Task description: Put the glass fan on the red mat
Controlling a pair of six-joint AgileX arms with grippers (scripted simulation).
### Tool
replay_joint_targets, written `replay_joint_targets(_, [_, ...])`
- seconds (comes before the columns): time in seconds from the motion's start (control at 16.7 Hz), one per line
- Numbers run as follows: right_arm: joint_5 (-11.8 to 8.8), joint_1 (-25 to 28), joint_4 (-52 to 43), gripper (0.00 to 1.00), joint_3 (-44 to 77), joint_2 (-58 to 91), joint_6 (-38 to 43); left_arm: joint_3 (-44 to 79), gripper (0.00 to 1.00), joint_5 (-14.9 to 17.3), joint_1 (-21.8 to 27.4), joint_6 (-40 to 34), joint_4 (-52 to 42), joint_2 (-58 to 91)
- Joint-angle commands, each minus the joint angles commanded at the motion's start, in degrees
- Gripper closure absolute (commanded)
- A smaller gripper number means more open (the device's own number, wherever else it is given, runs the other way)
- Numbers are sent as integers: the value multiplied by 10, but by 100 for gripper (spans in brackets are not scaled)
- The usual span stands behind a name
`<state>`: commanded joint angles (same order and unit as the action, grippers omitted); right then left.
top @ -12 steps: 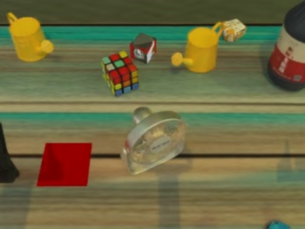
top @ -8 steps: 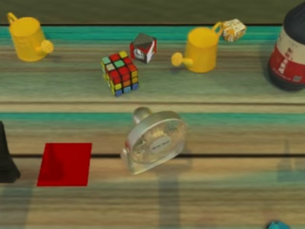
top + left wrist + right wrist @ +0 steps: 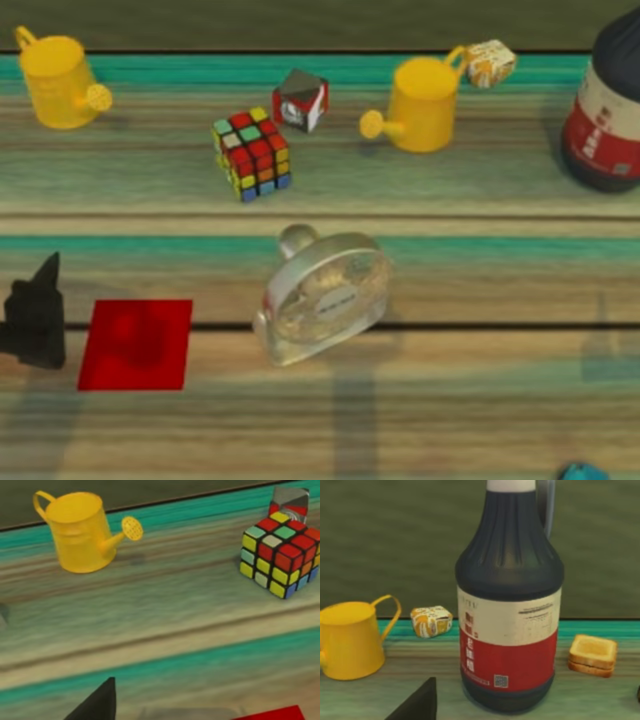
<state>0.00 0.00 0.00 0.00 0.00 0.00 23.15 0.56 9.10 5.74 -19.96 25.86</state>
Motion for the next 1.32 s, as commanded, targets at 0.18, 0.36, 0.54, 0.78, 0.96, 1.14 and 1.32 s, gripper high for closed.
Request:
replay_joint_targets(0.18, [0, 0, 0, 0, 0, 0, 0, 139, 0, 2, 48, 26, -100, 135])
replay_joint_targets(0.36, [0, 0, 0, 0, 0, 0, 0, 294, 0, 3, 100, 52, -203, 282])
replay_joint_targets(0.54, [0, 0, 0, 0, 0, 0, 0, 456, 0, 4, 152, 77, -306, 434])
replay_joint_targets(0.78, [0, 0, 0, 0, 0, 0, 0, 659, 0, 3, 218, 108, -437, 634])
replay_joint_targets(0.96, [0, 0, 0, 0, 0, 0, 0, 786, 0, 0, 261, 128, -525, 768])
replay_joint_targets(1.14, [0, 0, 0, 0, 0, 0, 0, 881, 0, -2, 294, 144, -597, 877])
replay_joint_targets(1.32, [0, 0, 0, 0, 0, 0, 0, 938, 0, -4, 315, 153, -643, 948])
